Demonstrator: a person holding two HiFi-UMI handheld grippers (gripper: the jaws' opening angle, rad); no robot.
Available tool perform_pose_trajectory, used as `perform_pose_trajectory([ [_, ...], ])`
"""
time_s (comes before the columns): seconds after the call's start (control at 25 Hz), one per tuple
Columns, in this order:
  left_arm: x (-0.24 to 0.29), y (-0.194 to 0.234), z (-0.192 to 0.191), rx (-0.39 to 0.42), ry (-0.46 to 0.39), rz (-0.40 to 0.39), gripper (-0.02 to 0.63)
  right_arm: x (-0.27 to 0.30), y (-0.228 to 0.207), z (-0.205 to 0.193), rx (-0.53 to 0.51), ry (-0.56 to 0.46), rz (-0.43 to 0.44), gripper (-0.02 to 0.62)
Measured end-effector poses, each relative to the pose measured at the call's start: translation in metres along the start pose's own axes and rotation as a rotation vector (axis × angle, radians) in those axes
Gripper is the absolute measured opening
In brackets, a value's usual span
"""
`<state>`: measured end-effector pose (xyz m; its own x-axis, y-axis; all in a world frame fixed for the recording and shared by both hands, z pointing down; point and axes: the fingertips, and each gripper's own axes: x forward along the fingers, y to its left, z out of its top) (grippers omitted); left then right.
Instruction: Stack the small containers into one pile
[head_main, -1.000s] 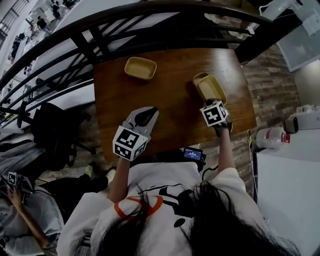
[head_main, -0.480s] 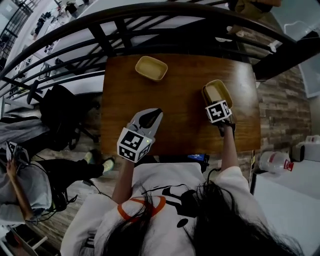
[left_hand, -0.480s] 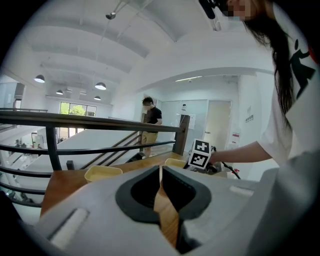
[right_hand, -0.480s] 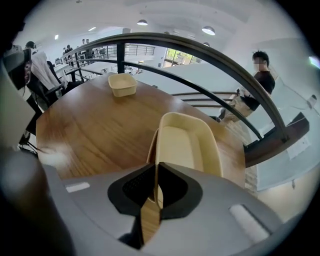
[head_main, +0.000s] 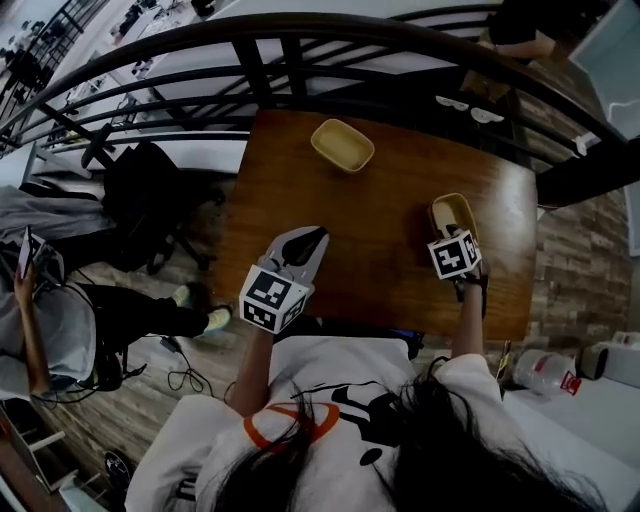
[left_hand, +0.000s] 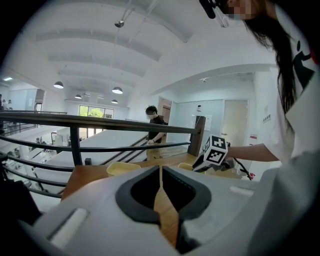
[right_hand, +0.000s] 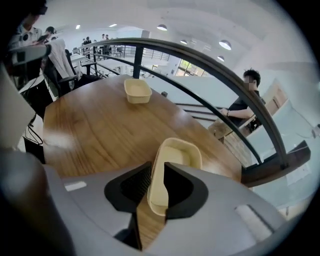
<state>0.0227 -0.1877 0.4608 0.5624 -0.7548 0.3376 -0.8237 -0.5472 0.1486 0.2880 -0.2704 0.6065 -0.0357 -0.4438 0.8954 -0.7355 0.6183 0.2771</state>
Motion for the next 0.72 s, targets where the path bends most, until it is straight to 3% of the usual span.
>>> perform_pose_trajectory([
  [0.36, -0.025, 0.019, -0.005, -0.019, -0.009, 0.036, 0.009, -0.021, 0.054, 0.119, -0.160, -0.255, 0.120, 0.146],
  [0.72, -0.062, 0.047, -0.014, -0.033, 0.002, 0.044, 0.009, 0.015, 0.120, 0.193, -0.271, -0.255, 0.204, 0.155],
])
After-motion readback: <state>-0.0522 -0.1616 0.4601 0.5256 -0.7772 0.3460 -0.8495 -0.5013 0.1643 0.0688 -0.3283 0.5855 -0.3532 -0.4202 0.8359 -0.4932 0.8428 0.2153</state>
